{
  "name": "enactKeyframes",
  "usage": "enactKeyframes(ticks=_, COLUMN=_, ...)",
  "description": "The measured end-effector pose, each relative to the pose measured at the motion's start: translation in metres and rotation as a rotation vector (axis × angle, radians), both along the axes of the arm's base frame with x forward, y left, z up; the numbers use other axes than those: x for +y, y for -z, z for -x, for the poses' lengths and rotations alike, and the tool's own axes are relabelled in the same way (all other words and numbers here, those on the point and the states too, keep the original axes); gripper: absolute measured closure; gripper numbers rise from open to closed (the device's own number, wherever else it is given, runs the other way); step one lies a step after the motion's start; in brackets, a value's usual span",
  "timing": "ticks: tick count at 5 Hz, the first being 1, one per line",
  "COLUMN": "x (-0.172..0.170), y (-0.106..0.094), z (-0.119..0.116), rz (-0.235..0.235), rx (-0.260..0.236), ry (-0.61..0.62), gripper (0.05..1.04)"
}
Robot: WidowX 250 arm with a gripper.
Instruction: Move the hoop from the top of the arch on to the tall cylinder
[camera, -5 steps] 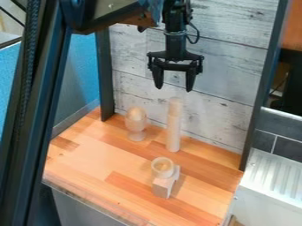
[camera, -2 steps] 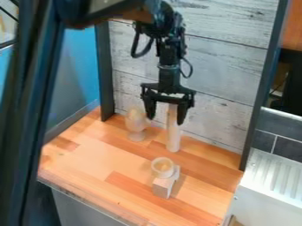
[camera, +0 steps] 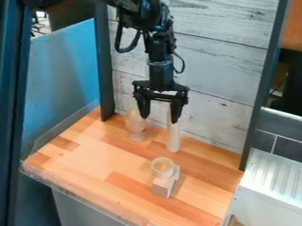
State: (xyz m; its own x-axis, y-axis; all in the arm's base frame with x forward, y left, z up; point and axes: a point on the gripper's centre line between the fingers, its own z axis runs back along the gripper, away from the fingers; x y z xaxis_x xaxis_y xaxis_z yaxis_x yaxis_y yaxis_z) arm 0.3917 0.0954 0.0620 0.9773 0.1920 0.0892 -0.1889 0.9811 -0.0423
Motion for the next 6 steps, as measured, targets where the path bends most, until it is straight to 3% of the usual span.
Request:
enactKeyframes(ticks=1, x=-0.008, y=0.020, z=0.009, rz=-0.033, rx=0.009, ry=0.014, gripper=0.083)
enactKeyframes(ticks=3, x=-0.031, y=0.058, z=0.020, rz=-0.203, rx=-0.018, ry=0.085, gripper=0.083)
enactKeyframes(ticks=4, x=-0.036, y=0.063, z=0.022, rz=-0.234, rx=-0.020, ry=0.103, gripper=0.083)
enactKeyframes(ticks=6, x=-0.039, y=0.063, z=0.028, rz=-0.205, rx=0.018, ry=0.092, gripper=0.083)
